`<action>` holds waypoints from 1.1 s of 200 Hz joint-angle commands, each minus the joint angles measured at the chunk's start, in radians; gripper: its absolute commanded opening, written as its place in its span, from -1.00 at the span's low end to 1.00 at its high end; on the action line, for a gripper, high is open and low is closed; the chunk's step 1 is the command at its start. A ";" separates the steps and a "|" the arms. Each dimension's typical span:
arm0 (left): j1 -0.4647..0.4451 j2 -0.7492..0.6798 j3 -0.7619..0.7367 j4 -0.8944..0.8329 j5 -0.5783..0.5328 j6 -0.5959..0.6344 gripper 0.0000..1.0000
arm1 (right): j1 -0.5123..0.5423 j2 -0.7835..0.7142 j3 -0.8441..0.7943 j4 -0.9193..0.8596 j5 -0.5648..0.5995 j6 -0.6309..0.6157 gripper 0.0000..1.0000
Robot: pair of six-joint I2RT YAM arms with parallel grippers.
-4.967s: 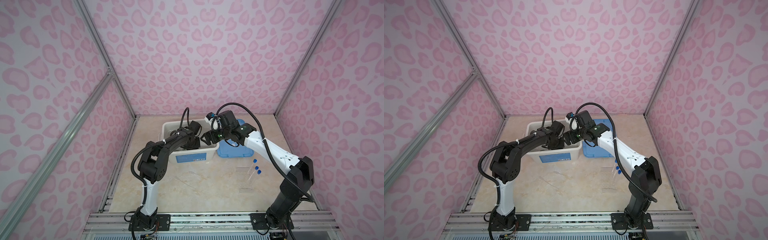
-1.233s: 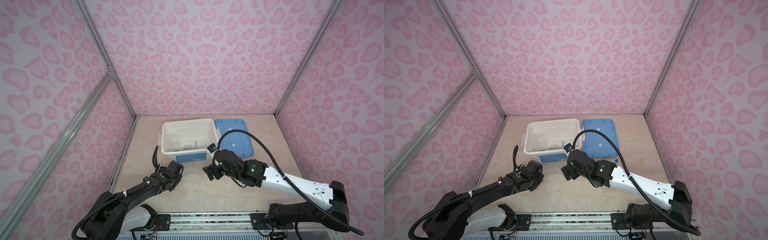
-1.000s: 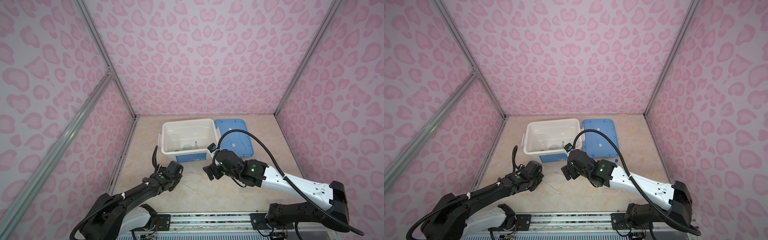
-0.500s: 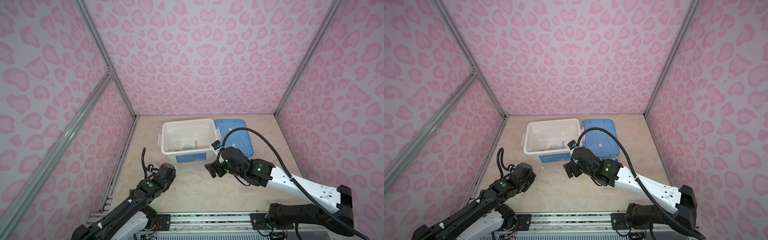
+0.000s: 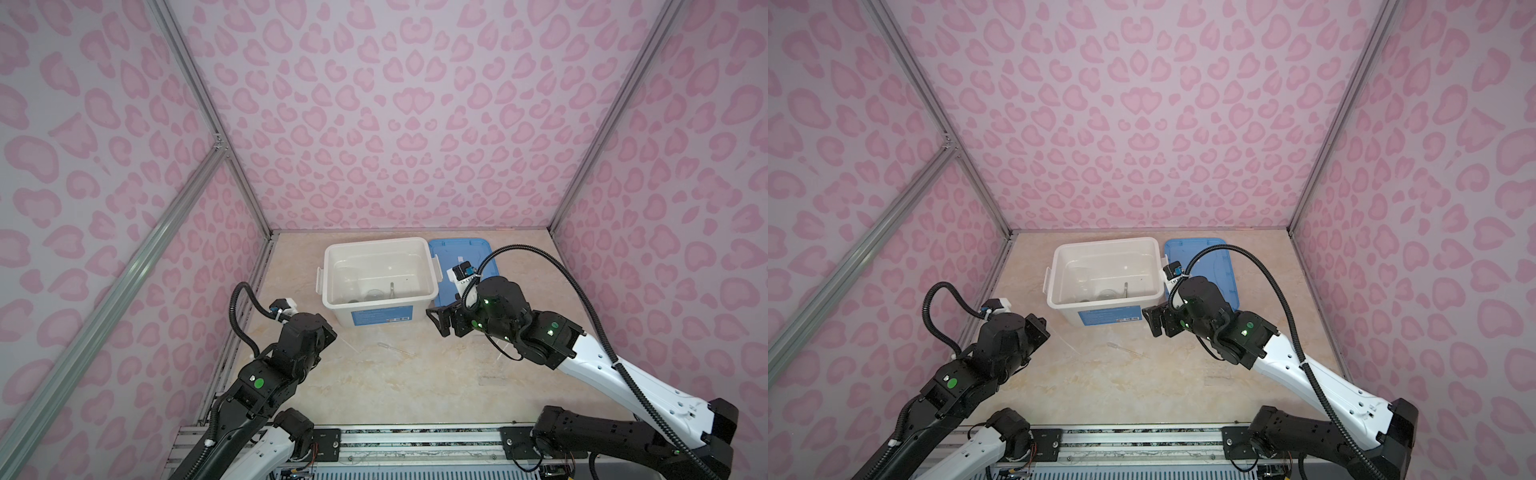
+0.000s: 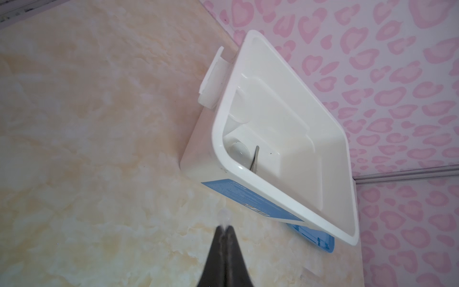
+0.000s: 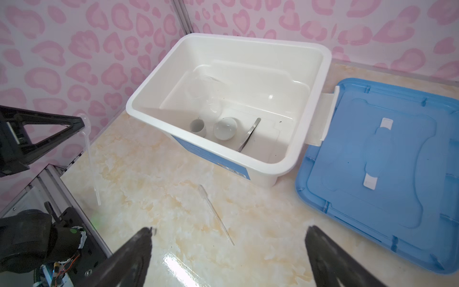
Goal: Organize the chemistry lab equipment
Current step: 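Lift the dropper over the bin with left gripper while right moves above bin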
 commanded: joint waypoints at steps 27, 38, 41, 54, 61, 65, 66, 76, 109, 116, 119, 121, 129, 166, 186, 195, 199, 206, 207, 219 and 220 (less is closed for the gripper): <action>0.000 0.174 0.219 0.093 0.125 0.250 -0.96 | -0.109 0.002 0.041 0.014 -0.132 0.002 0.96; 0.000 0.219 0.264 0.125 0.152 0.282 -0.96 | -0.147 0.008 0.056 0.011 -0.157 0.002 0.96; 0.000 0.234 0.277 0.131 0.161 0.290 -0.96 | -0.156 0.011 0.060 0.011 -0.162 0.003 0.96; 0.000 0.325 0.363 0.139 0.210 0.327 -0.96 | -0.200 0.022 0.083 0.005 -0.185 0.000 0.95; 0.000 0.378 0.412 0.147 0.243 0.347 -0.96 | -0.225 0.031 0.094 0.004 -0.199 -0.001 0.96; 0.000 0.411 0.442 0.147 0.262 0.356 -0.96 | -0.243 0.036 0.102 0.004 -0.210 0.002 0.96; 0.000 0.423 0.449 0.146 0.267 0.357 -0.96 | -0.245 0.039 0.104 0.004 -0.213 0.002 0.96; 0.000 0.506 0.522 0.146 0.313 0.380 -0.96 | -0.287 0.055 0.123 0.003 -0.242 0.008 0.96; 0.002 0.762 0.731 0.156 0.395 0.439 -0.96 | -0.368 0.118 0.197 0.004 -0.328 0.008 0.96; 0.003 0.812 0.765 0.157 0.419 0.448 -0.96 | -0.378 0.130 0.208 0.000 -0.334 0.002 0.95; 0.002 0.834 0.779 0.162 0.429 0.450 -0.96 | -0.380 0.134 0.214 -0.001 -0.335 0.000 0.96; 0.003 0.845 0.787 0.163 0.434 0.450 -0.96 | -0.383 0.139 0.217 -0.002 -0.337 -0.001 0.96; 0.003 0.899 0.820 0.169 0.458 0.450 -0.96 | -0.394 0.151 0.228 -0.005 -0.344 -0.005 0.95; 0.003 1.085 0.947 0.171 0.514 0.441 -0.96 | -0.426 0.219 0.269 -0.016 -0.348 -0.026 0.95; 0.003 1.137 0.953 0.196 0.490 0.446 -0.96 | -0.428 0.264 0.298 -0.032 -0.346 -0.048 0.95; 0.003 1.163 0.970 0.189 0.486 0.454 -0.96 | -0.427 0.282 0.308 -0.033 -0.353 -0.055 0.94; 0.004 1.176 0.976 0.184 0.485 0.457 -0.96 | -0.428 0.289 0.312 -0.032 -0.355 -0.057 0.94; 0.003 1.200 0.989 0.178 0.485 0.462 -0.96 | -0.428 0.299 0.317 -0.031 -0.359 -0.059 0.94; 0.003 1.202 0.989 0.177 0.485 0.462 -0.96 | -0.428 0.301 0.317 -0.030 -0.360 -0.059 0.94; 0.005 1.232 0.997 0.176 0.486 0.466 -0.96 | -0.428 0.314 0.320 -0.024 -0.361 -0.060 0.94; 0.005 1.234 0.997 0.177 0.487 0.466 -0.96 | -0.428 0.315 0.320 -0.024 -0.360 -0.060 0.94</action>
